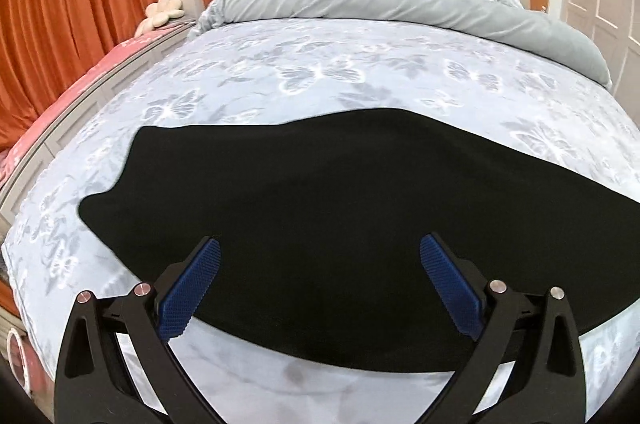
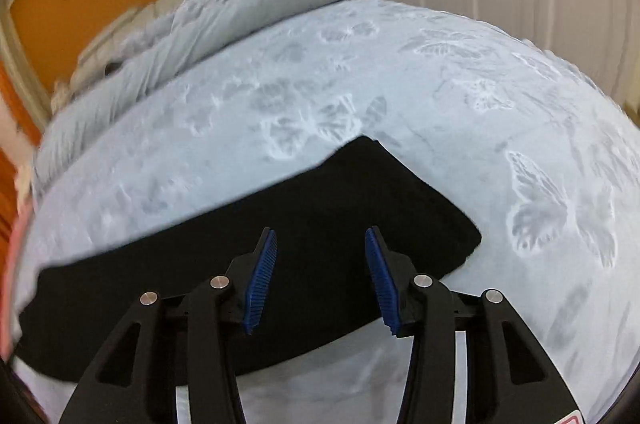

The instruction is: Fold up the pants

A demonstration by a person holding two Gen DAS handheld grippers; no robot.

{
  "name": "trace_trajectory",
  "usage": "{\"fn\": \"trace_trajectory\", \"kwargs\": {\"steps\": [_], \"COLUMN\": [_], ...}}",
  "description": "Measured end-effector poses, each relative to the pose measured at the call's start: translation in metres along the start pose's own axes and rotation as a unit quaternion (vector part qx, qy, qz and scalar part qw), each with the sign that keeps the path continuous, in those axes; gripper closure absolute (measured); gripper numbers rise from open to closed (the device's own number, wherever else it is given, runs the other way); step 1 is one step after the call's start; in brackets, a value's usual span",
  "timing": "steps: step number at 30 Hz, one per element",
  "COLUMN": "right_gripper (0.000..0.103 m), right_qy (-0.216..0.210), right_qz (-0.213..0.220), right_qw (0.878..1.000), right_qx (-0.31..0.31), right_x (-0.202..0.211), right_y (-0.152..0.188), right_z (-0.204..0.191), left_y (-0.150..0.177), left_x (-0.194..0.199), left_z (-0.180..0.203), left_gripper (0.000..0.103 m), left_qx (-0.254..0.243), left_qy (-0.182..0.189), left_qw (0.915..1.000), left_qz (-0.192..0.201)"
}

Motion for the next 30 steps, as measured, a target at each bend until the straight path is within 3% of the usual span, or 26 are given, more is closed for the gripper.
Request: {"fn": "trace_trajectory", "kwargs": {"steps": [2,3,4,5,6,7,8,11,15,17,19,22,30], "right_gripper": [0.082,0.099,0.103,0.103,0.087,0.087,0.087,0.086,0.081,0.081,0.076,0.061,0.060], "right_qy": [0.032,0.026,0.049,0.072,0.108,0.116,0.102,0.007,-0.067,-0.088,-0.121,-0.116,-0.079], "right_qz": [-0.016,-0.007,-0.005,0.004,0.032,0.059,0.067,0.067,0.043,0.034,0.017,0.008,0.033], "right_qw": [0.999,0.999,0.997,0.995,0.990,0.988,0.989,0.993,0.997,0.994,0.991,0.992,0.996], "right_qx": [0.003,-0.020,-0.052,-0.069,-0.082,-0.084,-0.088,-0.099,0.008,0.051,0.054,0.042,-0.009], "right_x": [-0.018,-0.018,-0.012,0.003,0.024,0.041,0.050,0.072,0.076,0.075,0.074,0.074,0.076], "right_y": [0.003,-0.001,-0.006,-0.008,-0.015,-0.022,-0.021,-0.013,0.018,0.031,0.040,0.040,0.015], "right_z": [0.026,0.042,0.064,0.080,0.090,0.084,0.073,0.006,-0.109,-0.148,-0.173,-0.183,-0.153], "left_y": [0.003,0.004,0.005,0.005,0.005,0.006,0.007,0.010,0.025,0.035,0.041,0.047,0.049], "left_x": [-0.007,-0.009,-0.011,-0.016,-0.018,-0.020,-0.023,-0.023,-0.011,-0.003,0.002,0.005,0.010], "left_z": [0.018,0.026,0.036,0.037,0.043,0.049,0.055,0.064,0.064,0.063,0.062,0.062,0.062], "left_gripper": [0.005,0.005,0.005,0.005,0.005,0.005,0.005,0.005,0.005,0.005,0.005,0.005,0.005], "left_qx": [-0.009,-0.013,-0.020,-0.023,-0.027,-0.029,-0.030,-0.041,-0.042,-0.036,-0.033,-0.040,-0.065], "left_qy": [0.009,0.012,0.017,0.021,0.027,0.029,0.031,0.022,-0.008,-0.020,-0.027,-0.040,-0.067], "left_qw": [0.9999,0.9998,0.9996,0.9995,0.9993,0.9992,0.9990,0.9988,0.9987,0.9989,0.9990,0.9984,0.9957], "left_qz": [-0.002,-0.003,-0.004,-0.005,-0.005,-0.003,0.000,0.014,0.027,0.023,0.016,0.003,0.001]}}
Point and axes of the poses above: each gripper's, at about its wrist camera, not at the fingertips, and x roughly against the way its jaws point, z to its right, y to its underside, the point moved 9 cm from there along -x, roughly the way its jaws point, and after that the axes turned 7 degrees about y, right-handed, at the moved point
